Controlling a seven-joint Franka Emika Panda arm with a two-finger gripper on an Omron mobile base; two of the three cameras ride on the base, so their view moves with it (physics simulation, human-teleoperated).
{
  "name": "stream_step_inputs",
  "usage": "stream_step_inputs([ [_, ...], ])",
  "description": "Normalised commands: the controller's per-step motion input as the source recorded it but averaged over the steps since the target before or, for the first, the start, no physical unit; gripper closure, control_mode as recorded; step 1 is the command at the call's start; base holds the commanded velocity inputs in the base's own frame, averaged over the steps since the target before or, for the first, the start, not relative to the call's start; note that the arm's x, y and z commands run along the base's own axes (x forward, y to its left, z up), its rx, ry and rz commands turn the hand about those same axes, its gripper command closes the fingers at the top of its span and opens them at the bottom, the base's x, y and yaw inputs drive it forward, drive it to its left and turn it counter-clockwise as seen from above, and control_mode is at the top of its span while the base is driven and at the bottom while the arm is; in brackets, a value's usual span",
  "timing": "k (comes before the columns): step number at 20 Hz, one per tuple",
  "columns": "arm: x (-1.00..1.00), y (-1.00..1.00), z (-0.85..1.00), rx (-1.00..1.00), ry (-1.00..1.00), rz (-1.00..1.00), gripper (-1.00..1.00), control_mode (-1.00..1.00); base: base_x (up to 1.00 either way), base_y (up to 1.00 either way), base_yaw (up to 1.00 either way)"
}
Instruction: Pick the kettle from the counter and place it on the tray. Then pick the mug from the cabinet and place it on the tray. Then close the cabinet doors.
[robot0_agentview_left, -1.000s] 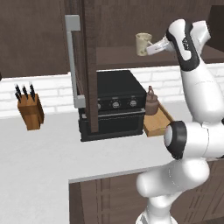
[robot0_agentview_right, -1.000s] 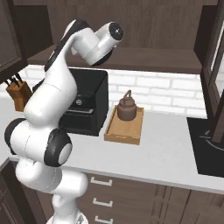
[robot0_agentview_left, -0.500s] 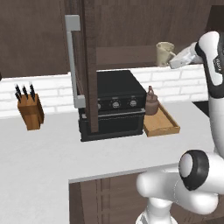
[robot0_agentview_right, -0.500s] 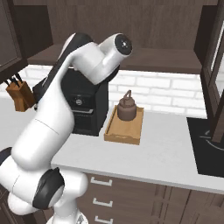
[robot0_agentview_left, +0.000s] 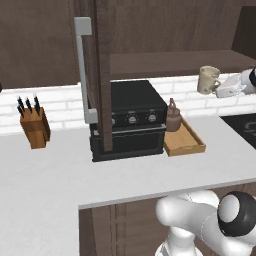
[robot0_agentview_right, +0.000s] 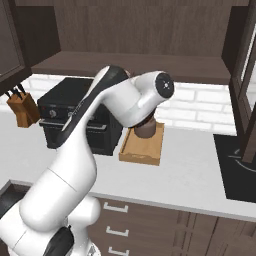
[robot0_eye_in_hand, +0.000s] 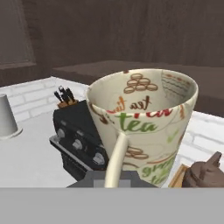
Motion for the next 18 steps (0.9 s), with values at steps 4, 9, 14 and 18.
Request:
stream_step_inputs([
  [4,0.0,-0.55,-1.0,0.16,0.03,0.0,1.0,-1.0,0.0,0.0,0.0],
  [9,0.01,-0.4,-1.0,0.17,0.01,0.05,1.0,-1.0,0.0,0.0,0.0],
  [14,0.55,-0.14,-0.83,0.11,0.08,0.28,1.0,-1.0,0.0,0.0,0.0],
  [18,0.71,0.0,-0.71,0.01,0.1,0.28,1.0,-1.0,0.0,0.0,0.0],
])
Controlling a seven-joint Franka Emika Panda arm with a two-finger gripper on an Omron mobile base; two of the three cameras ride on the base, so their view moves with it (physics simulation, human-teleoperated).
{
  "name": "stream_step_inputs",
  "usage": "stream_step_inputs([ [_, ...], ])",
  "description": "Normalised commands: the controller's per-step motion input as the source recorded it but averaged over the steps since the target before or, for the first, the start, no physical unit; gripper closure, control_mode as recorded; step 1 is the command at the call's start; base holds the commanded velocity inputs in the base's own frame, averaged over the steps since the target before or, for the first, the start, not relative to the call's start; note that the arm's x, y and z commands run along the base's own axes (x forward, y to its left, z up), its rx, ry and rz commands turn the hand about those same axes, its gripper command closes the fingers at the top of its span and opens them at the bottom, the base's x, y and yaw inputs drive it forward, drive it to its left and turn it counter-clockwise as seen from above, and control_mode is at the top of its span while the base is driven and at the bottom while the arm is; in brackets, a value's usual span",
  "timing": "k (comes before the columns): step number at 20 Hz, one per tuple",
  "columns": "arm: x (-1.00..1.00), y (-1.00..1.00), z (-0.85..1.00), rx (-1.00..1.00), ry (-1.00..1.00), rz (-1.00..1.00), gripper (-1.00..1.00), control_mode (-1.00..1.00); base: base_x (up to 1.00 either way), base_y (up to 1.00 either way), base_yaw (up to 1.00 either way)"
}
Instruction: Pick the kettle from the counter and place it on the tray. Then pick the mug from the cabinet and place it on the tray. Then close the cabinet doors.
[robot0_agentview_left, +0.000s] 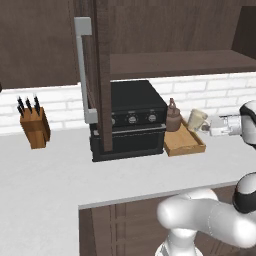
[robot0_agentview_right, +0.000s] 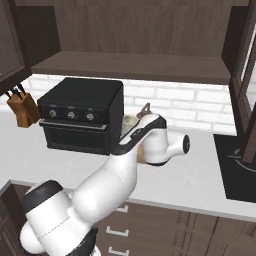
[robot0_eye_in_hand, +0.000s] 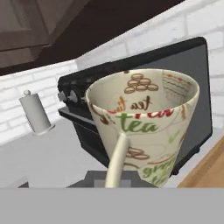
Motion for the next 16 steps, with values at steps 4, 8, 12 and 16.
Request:
stream_step_inputs([
  [4,0.57,0.0,-0.72,0.0,0.04,0.07,1.0,-1.0,0.0,0.0,0.0],
  [8,0.42,-0.03,-0.66,-0.02,0.0,0.0,1.0,-1.0,0.0,0.0,0.0],
  [12,0.3,-0.12,-0.55,-0.01,0.0,0.0,1.0,-1.0,0.0,0.0,0.0],
  [16,0.29,-0.08,-0.44,-0.01,0.0,0.0,1.0,-1.0,0.0,0.0,0.0],
])
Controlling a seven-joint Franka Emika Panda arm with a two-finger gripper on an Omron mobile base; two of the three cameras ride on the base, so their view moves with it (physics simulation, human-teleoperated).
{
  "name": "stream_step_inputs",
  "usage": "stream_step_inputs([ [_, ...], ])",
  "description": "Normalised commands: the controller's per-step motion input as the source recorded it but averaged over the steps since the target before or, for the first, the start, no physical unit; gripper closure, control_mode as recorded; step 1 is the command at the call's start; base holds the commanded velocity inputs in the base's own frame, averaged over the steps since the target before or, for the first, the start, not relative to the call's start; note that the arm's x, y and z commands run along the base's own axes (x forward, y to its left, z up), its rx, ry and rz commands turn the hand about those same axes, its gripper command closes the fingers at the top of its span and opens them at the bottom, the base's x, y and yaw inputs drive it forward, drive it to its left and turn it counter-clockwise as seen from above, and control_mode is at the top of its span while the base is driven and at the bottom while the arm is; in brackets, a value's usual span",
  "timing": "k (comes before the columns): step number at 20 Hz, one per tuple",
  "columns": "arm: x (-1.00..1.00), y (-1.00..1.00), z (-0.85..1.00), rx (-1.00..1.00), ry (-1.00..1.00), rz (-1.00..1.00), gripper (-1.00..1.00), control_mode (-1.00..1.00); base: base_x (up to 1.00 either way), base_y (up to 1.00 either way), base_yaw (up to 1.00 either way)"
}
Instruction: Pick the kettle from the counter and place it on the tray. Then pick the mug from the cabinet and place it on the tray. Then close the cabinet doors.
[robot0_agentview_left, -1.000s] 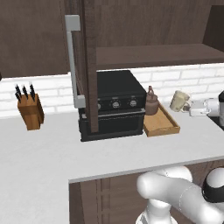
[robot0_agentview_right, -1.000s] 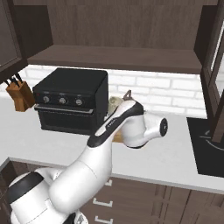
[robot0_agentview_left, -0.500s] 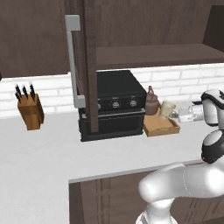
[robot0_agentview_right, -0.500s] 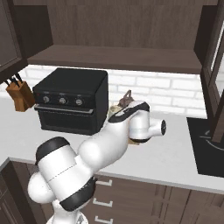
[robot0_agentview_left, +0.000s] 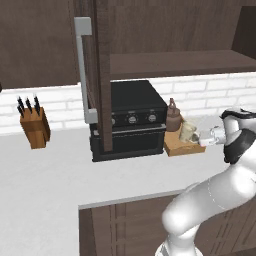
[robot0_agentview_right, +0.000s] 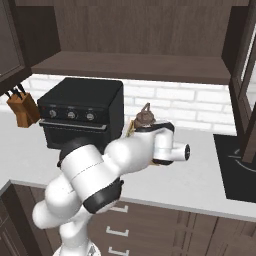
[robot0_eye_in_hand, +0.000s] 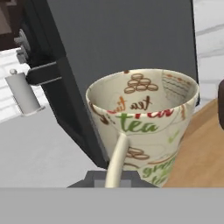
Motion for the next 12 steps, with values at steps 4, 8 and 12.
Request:
stream_step_inputs([
  [4,0.31,-0.06,-0.32,0.0,0.0,0.0,1.0,-1.0,0.0,0.0,0.0],
  [8,0.37,0.0,-0.34,-0.01,-0.01,0.0,1.0,-1.0,0.0,0.0,0.0],
  [12,0.37,0.0,-0.36,-0.05,-0.01,0.0,1.0,-1.0,0.0,0.0,0.0],
])
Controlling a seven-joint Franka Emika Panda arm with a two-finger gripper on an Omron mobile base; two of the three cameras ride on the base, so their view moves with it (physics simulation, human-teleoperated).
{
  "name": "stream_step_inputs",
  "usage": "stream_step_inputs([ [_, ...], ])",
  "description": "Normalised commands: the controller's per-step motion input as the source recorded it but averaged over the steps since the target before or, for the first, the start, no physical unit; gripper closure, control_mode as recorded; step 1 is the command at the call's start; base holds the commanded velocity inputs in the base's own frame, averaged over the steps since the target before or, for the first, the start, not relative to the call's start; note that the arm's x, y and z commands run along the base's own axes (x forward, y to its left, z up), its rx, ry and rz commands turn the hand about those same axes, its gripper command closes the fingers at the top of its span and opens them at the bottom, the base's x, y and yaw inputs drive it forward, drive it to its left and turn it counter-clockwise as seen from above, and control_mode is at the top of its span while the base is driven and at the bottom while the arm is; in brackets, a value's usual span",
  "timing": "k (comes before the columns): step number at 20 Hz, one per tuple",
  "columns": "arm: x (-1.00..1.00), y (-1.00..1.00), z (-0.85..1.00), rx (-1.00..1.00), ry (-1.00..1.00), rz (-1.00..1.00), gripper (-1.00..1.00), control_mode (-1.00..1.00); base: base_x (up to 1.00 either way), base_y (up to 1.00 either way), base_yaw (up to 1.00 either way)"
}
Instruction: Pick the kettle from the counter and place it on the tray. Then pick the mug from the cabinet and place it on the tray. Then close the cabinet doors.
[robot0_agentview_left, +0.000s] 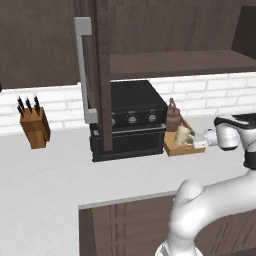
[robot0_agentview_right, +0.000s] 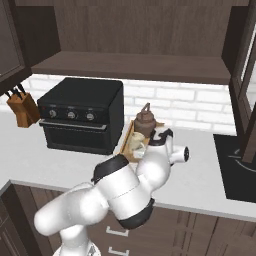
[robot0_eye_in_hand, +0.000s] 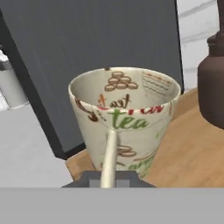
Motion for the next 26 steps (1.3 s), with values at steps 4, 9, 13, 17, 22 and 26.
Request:
stream_step_inputs([
  [4,0.36,-0.01,-0.36,-0.04,0.0,0.0,1.0,-1.0,0.0,0.0,0.0],
  [9,0.05,0.0,-0.12,0.0,-0.03,0.0,1.0,-1.0,0.0,0.0,0.0],
  [13,-0.19,0.05,0.0,0.0,-0.11,0.0,-1.0,-1.0,0.0,0.0,0.0],
  [17,-0.31,0.02,0.03,0.0,0.0,-0.01,-1.0,-1.0,0.0,0.0,0.0],
  [22,-0.36,0.0,0.25,0.0,0.0,-0.11,-1.0,-1.0,0.0,0.0,0.0],
  [26,-0.33,-0.01,0.51,0.0,0.0,-0.09,-1.0,-1.0,0.0,0.0,0.0],
])
